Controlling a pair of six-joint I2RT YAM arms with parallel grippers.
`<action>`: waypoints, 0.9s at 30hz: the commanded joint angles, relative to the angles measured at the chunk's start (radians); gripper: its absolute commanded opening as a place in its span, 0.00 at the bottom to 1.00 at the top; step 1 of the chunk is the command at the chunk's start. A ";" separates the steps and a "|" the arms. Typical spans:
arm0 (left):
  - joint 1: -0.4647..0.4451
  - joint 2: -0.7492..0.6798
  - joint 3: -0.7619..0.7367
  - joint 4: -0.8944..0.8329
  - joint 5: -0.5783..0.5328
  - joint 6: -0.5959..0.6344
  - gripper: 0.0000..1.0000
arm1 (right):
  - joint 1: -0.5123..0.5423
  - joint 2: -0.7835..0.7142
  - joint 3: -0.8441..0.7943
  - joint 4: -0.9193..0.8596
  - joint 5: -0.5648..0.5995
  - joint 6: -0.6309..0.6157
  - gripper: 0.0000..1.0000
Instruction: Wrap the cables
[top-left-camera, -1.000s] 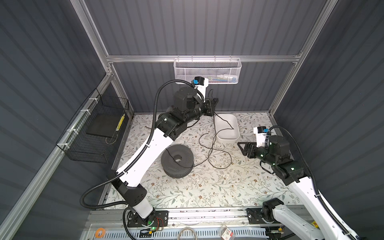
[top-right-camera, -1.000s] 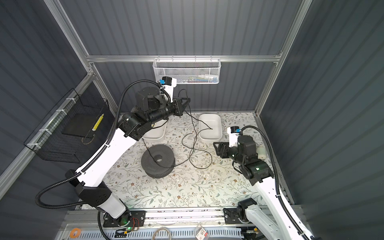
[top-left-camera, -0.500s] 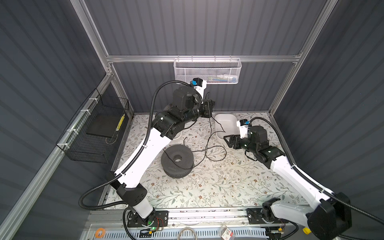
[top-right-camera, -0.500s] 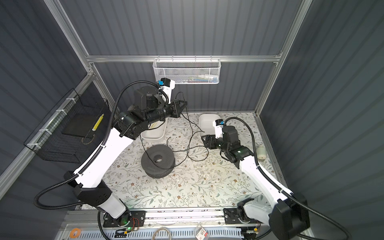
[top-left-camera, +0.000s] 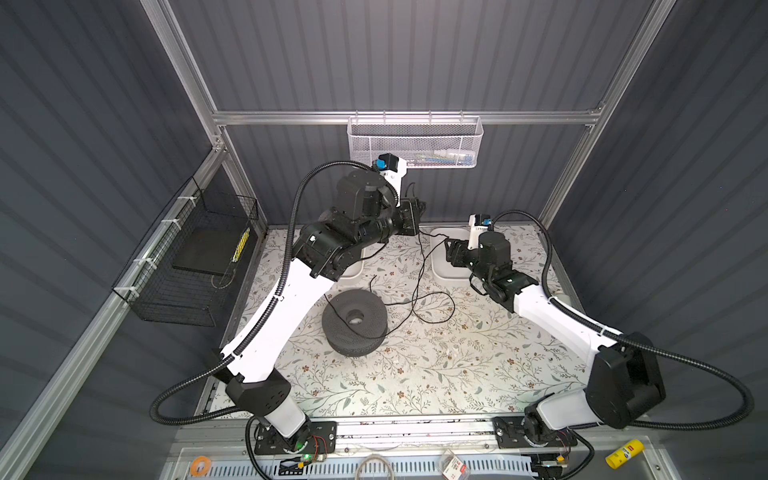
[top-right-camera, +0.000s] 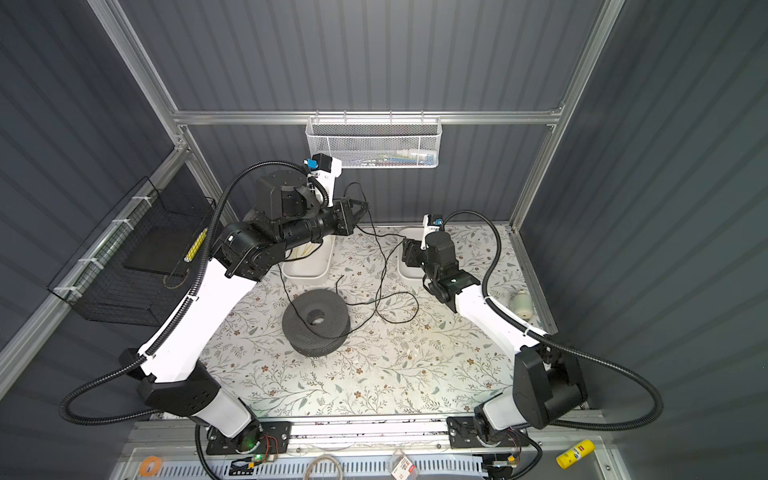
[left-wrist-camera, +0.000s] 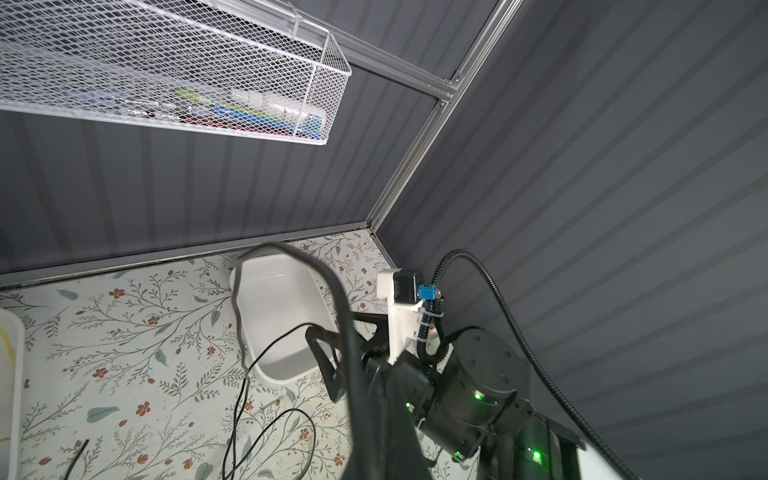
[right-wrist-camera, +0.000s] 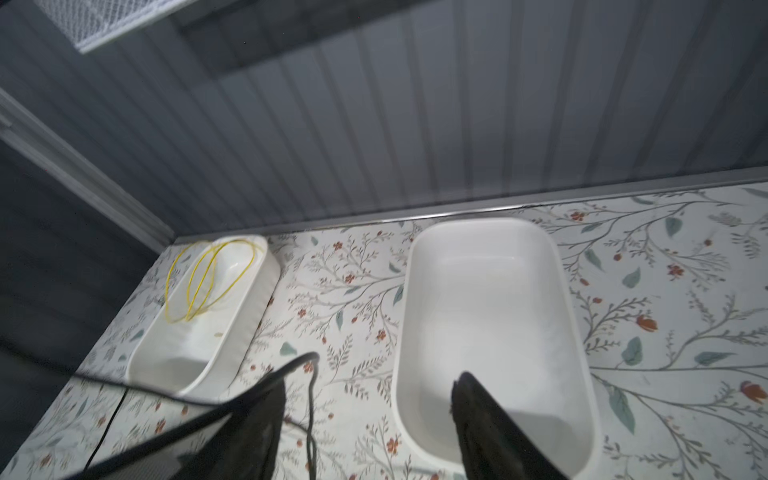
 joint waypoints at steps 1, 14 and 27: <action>-0.003 -0.080 -0.019 -0.026 -0.003 -0.010 0.00 | 0.002 0.026 0.040 0.184 0.191 -0.004 0.62; 0.008 -0.152 -0.077 -0.065 -0.032 0.072 0.00 | -0.031 -0.114 -0.057 0.097 -0.152 0.081 0.61; 0.021 -0.156 -0.069 -0.063 -0.017 0.052 0.00 | 0.267 -0.370 -0.482 0.376 -0.076 -0.368 0.70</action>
